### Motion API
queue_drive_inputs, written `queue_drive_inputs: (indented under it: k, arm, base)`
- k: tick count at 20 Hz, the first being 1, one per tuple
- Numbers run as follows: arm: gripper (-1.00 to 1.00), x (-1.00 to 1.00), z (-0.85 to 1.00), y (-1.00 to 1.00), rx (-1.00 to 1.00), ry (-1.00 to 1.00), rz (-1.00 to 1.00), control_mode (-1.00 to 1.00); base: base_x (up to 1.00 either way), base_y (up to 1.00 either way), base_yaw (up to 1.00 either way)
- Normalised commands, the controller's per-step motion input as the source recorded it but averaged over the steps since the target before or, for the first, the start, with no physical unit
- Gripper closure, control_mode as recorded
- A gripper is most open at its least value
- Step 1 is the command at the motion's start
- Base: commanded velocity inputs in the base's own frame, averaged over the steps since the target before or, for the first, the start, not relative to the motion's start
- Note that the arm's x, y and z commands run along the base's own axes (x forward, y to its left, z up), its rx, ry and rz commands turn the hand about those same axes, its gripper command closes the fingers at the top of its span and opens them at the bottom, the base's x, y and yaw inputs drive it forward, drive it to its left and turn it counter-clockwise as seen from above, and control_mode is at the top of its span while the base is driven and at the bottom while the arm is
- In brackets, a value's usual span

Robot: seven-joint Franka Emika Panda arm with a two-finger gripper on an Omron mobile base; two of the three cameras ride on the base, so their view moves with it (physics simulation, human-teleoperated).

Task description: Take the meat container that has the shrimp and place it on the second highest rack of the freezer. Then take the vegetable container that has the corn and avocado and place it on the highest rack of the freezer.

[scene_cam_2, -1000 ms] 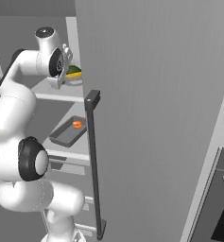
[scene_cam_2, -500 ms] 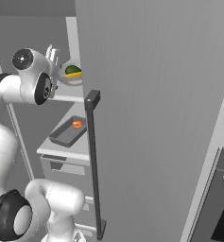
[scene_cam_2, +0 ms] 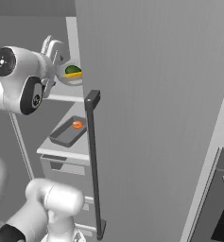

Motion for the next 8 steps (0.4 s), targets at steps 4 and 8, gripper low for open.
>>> queue_drive_inputs:
  k: [4,8]
  arm:
    - [-1.0,-1.0,0.2,-0.34,0.0,0.12,-0.18,-1.0]
    - [-1.0,-1.0,-0.49,-0.32,-0.06,0.12,-0.2,-1.0]
  base:
    - [0.0,0.0,0.0]
    - [0.0,0.0,0.0]
